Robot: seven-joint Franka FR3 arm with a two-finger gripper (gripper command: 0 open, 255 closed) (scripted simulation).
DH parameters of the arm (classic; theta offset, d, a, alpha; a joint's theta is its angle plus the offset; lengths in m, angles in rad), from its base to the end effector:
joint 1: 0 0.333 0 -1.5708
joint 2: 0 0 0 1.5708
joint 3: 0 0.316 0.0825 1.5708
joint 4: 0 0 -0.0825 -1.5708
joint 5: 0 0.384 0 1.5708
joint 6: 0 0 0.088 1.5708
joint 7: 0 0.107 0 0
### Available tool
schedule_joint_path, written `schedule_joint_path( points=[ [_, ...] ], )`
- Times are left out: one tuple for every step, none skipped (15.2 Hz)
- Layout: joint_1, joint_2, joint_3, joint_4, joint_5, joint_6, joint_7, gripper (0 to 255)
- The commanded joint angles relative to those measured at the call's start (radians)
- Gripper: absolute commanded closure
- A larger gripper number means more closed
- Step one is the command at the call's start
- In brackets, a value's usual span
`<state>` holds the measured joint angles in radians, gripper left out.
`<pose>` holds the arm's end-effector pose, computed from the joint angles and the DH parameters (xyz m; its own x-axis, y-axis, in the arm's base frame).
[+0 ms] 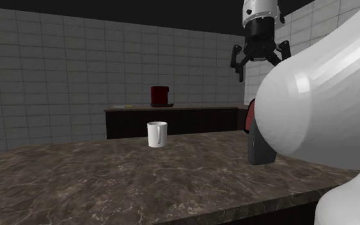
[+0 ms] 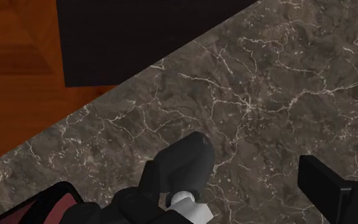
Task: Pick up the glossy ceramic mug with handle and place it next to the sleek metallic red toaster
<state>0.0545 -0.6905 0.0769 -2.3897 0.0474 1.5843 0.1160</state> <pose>0.3253 0.0527 0.5446 0.9933 -0.0092 -0.1149 -0.0075 -0.9999 0.0153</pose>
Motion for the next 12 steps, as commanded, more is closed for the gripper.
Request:
schedule_joint_path(
  points=[
    [0.015,0.038,0.035,-0.001,0.029,0.044,0.04,0],
    [0.021,0.059,0.051,0.0,0.041,0.067,0.057,0],
    [0.027,0.081,0.067,0.002,0.052,0.091,0.074,0],
    [0.033,0.104,0.083,0.005,0.063,0.114,0.092,0],
    [0.039,0.128,0.099,0.009,0.073,0.137,0.109,0],
    [0.045,0.153,0.115,0.015,0.082,0.159,0.126,0],
    [0.05,0.178,0.131,0.021,0.089,0.182,0.143,0],
    [0.055,0.205,0.146,0.029,0.096,0.204,0.16,0],
    [0.06,0.233,0.161,0.039,0.102,0.226,0.178,0],
    [0.064,0.262,0.177,0.049,0.107,0.248,0.195,0],
    [0.068,0.291,0.192,0.061,0.11,0.269,0.212,0],
    [0.072,0.321,0.207,0.074,0.112,0.29,0.23,0]
  ],
)
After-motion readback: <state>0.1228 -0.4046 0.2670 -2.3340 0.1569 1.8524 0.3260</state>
